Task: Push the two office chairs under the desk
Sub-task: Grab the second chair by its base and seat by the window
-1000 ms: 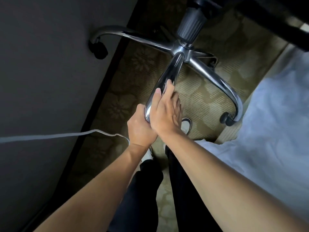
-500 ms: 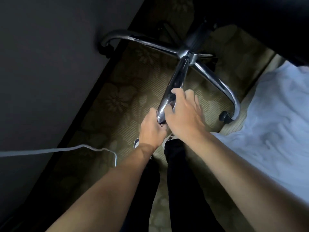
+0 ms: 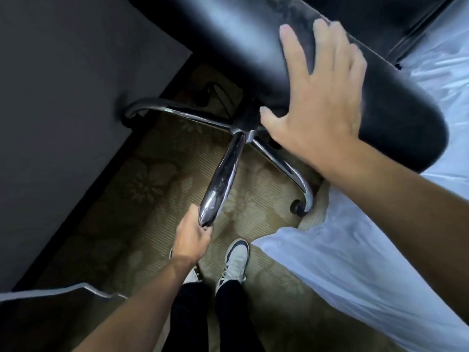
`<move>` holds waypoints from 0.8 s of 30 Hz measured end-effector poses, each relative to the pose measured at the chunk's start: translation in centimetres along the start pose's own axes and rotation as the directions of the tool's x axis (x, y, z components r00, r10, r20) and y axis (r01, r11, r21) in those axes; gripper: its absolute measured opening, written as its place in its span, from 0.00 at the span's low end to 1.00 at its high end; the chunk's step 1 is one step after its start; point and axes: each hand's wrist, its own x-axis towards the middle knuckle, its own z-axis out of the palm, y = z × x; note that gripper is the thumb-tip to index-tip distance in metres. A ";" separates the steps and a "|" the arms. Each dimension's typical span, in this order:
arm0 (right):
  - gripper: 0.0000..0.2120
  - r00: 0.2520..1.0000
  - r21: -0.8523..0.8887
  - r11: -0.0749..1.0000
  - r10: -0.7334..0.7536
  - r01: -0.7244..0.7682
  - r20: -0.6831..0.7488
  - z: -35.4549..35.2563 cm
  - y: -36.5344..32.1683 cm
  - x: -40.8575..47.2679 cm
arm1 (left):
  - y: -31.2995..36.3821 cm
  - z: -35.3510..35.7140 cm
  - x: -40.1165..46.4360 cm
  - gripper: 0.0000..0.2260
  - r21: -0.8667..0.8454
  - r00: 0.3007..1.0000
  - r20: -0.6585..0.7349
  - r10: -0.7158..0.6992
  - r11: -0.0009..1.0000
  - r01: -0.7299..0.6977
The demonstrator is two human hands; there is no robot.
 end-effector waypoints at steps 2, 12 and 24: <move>0.46 0.999 -0.055 0.998 -0.004 0.007 0.049 0.8 -0.5 -0.7 | -0.6 -0.2 -0.1 0.17 0.006 1.000 0.018 -0.016 1.000 0.016; 0.45 0.995 -0.041 0.997 -0.058 0.061 0.075 1.1 -2.4 -3.5 | 0.3 -4.5 -0.2 0.09 0.066 0.956 0.269 -0.113 0.993 0.099; 0.46 0.979 0.058 0.997 -0.052 0.041 0.197 0.3 -5.2 -6.8 | 21.0 -13.5 0.6 0.25 -0.870 0.970 0.240 -0.026 0.438 0.227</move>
